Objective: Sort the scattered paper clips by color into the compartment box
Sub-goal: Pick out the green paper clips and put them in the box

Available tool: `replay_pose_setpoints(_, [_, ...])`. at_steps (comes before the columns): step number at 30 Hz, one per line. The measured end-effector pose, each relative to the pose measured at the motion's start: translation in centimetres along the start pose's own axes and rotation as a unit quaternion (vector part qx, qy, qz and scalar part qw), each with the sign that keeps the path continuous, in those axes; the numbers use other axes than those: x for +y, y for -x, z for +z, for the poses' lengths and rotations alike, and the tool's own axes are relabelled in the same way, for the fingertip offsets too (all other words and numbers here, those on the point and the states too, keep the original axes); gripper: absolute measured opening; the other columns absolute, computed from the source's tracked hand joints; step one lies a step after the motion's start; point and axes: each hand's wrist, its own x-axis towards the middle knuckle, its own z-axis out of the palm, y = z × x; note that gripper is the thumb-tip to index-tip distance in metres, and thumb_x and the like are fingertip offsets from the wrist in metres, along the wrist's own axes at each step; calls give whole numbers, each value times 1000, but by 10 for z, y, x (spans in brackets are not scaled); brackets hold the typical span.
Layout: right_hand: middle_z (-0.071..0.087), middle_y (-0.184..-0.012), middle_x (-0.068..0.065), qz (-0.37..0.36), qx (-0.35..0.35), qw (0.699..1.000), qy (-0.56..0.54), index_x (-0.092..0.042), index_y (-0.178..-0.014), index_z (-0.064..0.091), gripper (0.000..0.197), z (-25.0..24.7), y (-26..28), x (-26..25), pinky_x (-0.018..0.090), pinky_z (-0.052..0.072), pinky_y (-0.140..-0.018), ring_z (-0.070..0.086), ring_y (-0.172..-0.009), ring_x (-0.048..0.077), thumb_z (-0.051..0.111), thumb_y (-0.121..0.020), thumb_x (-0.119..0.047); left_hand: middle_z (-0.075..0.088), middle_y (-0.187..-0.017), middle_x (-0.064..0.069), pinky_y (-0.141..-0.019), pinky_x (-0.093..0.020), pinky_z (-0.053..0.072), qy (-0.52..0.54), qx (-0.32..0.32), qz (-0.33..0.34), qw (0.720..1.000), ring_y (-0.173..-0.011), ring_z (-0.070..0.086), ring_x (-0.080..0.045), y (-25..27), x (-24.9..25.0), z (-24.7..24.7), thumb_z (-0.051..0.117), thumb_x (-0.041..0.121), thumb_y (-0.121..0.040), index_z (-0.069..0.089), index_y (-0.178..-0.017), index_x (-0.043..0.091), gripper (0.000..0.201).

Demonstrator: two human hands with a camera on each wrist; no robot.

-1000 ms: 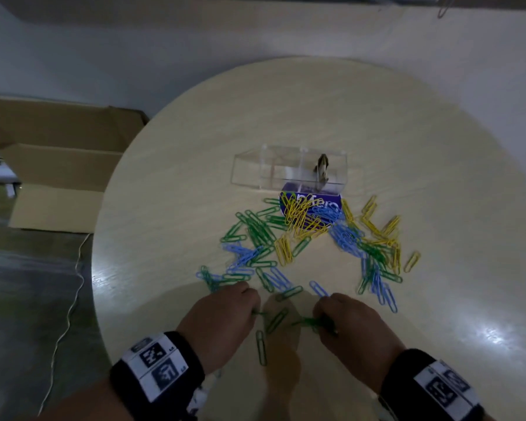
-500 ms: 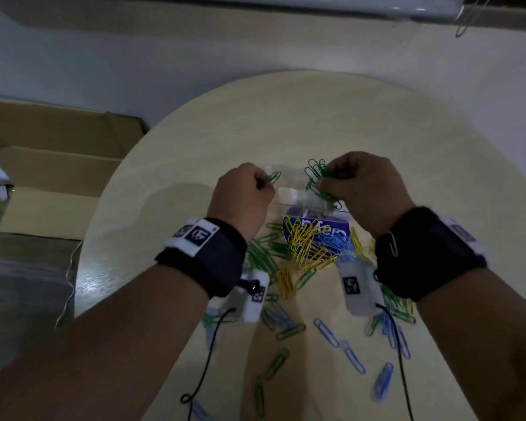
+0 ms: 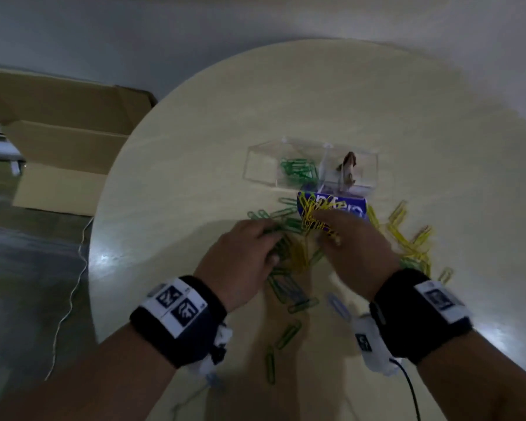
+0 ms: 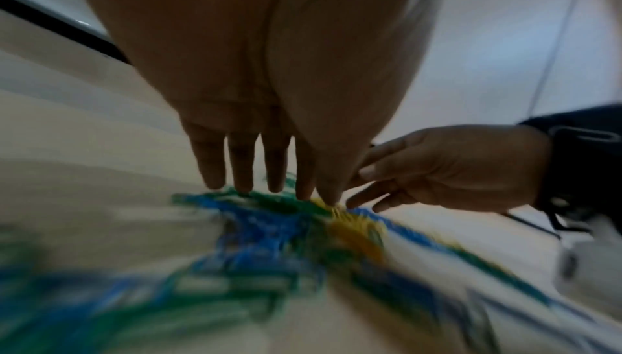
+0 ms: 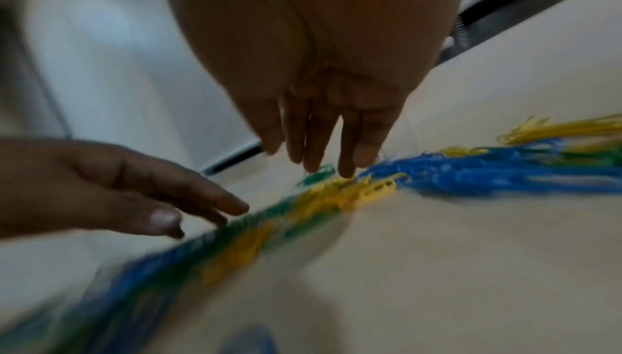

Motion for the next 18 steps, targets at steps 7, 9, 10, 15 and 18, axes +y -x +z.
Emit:
replay_pose_setpoints(7, [-2, -160, -4, -44, -147, 970, 188, -52, -142, 18, 73, 24, 68, 32, 49, 9, -116, -10, -146, 33, 45, -77, -72, -11, -163, -5, -116, -53, 2, -95, -96, 37, 990, -147, -16, -36, 60, -6, 27, 43, 64, -90, 16, -145, 54, 62])
replay_pose_setpoints(9, [3, -160, -6, -31, -144, 973, 176, -56, -138, 24, 72, 18, 84, 37, 48, 10, -116, -7, -146, 32, 35, -71, -80, -12, -163, -3, -115, -53, -3, -79, -100, 43, 991, -146, -19, -35, 70, -6, 26, 39, 69, -89, 19, -144, 56, 60])
replay_pose_setpoints(10, [7, -159, -7, -25, -143, 974, 172, -57, -136, 29, 71, 15, 89, 40, 48, 12, -116, -5, -147, 30, 34, -69, -81, -11, -163, -2, -115, -52, -3, -61, -97, 42, 993, -147, -18, -34, 73, -7, 25, 38, 70, -89, 21, -143, 56, 58])
replay_pose_setpoints(15, [50, -141, 0, -76, -1, 991, 106, -31, -121, 62, 44, 5, 67, 35, 37, 28, -109, 41, -130, 33, 57, -80, -44, 49, -143, 0, -105, -47, 40, 51, 75, -27, 996, -129, 42, -28, 65, -23, 3, 51, 37, -96, 54, -133, 38, 36])
replay_pose_setpoints(18, [66, -119, 7, -172, 65, 977, 107, -15, -116, 67, 38, 6, 19, 15, 31, 35, -101, 56, -109, 28, 59, -79, -12, 64, -114, 3, -85, -44, 47, 9, 125, -44, 991, -101, 53, -26, 35, -31, -13, 56, 10, -91, 65, -119, 28, 35])
